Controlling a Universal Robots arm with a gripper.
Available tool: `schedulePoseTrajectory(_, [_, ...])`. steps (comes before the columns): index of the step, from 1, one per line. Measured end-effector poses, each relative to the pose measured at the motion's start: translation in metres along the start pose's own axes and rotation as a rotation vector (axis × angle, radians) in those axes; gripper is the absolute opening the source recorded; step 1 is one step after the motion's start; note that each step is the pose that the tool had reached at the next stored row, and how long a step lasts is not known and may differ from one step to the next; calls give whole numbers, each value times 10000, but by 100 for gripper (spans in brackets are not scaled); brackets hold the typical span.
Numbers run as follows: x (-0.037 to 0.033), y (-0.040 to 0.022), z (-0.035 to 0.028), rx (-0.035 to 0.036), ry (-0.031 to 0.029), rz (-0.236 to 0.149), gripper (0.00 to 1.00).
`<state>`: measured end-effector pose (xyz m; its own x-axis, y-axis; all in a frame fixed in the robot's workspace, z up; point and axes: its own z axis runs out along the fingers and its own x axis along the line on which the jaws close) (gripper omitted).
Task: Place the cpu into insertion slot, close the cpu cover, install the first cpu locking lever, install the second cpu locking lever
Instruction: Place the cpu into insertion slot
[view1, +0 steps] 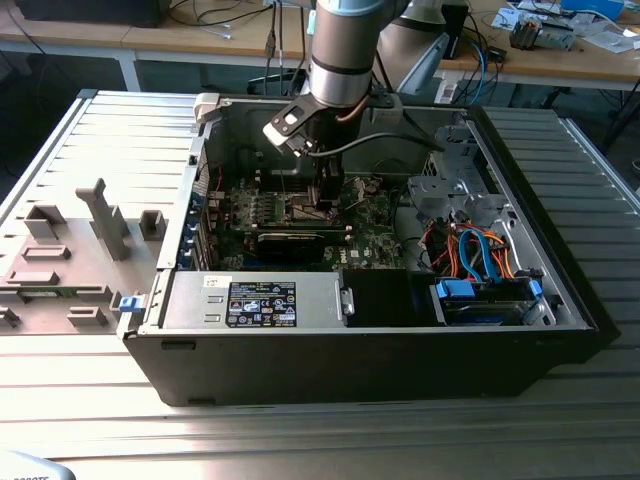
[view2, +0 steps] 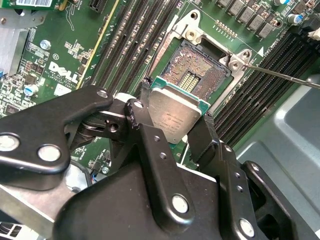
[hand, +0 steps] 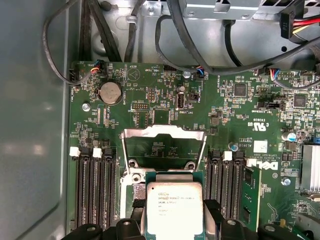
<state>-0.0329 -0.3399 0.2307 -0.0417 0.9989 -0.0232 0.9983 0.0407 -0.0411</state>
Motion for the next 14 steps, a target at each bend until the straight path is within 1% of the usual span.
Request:
schedulePoseTrajectory(4, [4,-9,15,1,-2,-1,54])
schedulePoseTrajectory(6, [21,-64,29,1,-1,-2,54])
schedulePoseTrajectory(8, [39,-105,40,0,0,-2,54])
schedulePoseTrajectory(10, [59,-167,59,1,-2,-1,54])
schedulePoseTrajectory(12, [84,-189,78,0,0,-1,54])
schedulePoseTrajectory(14, [96,-188,101,0,3,60,54])
